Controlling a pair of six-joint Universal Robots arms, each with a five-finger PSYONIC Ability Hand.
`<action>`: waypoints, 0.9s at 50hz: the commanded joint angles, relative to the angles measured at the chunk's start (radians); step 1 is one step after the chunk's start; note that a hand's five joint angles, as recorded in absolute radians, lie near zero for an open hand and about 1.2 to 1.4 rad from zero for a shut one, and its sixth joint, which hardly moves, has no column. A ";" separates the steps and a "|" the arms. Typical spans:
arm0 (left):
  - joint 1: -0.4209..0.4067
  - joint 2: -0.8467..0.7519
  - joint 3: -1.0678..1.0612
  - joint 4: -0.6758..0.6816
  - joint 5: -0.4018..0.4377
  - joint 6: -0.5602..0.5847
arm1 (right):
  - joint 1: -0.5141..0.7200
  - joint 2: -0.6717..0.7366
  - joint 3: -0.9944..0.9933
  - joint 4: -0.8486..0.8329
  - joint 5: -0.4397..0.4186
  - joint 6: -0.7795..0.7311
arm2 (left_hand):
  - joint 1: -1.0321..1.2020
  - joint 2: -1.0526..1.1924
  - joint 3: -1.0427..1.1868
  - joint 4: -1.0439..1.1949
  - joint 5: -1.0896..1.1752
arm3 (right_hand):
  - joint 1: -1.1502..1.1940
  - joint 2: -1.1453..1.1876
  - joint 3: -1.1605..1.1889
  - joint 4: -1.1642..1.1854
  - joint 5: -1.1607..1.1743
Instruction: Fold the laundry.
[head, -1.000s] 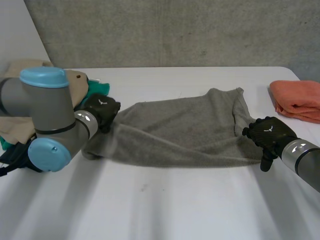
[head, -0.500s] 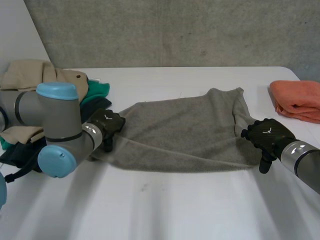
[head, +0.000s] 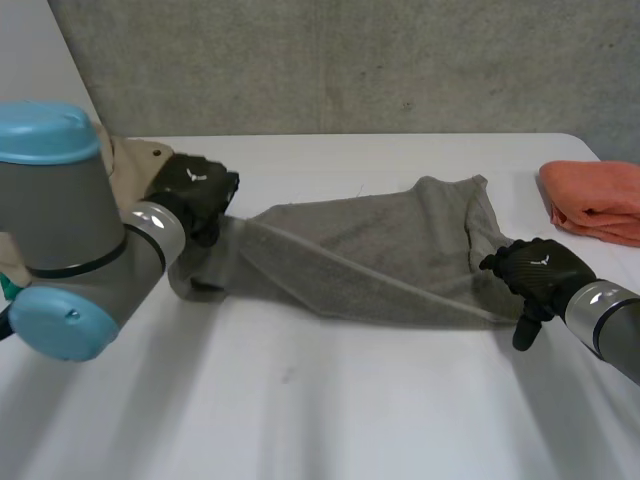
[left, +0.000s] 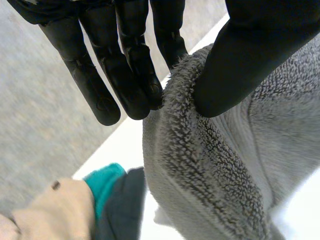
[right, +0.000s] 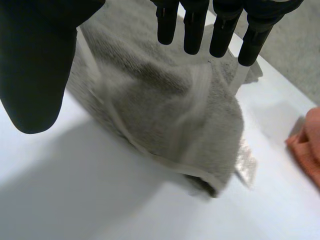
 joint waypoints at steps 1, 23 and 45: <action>-0.025 0.131 -0.014 -0.019 -0.001 -0.009 | 0.049 -0.018 0.031 0.024 -0.008 0.349 | 0.240 0.205 0.207 0.200 0.246 | -0.074 -0.064 -0.065 -0.073 -0.048; -0.010 0.385 -0.011 -0.094 -0.024 -0.192 | 0.115 0.168 -0.136 -0.273 0.282 0.349 | 0.240 0.205 0.207 0.200 0.246 | 1.142 1.152 1.151 1.143 1.168; 0.142 0.087 -0.152 -0.043 0.099 -0.041 | -0.038 0.002 -0.427 0.432 0.011 -0.419 | 0.240 0.205 0.207 0.200 0.246 | 1.142 1.152 1.151 1.143 1.168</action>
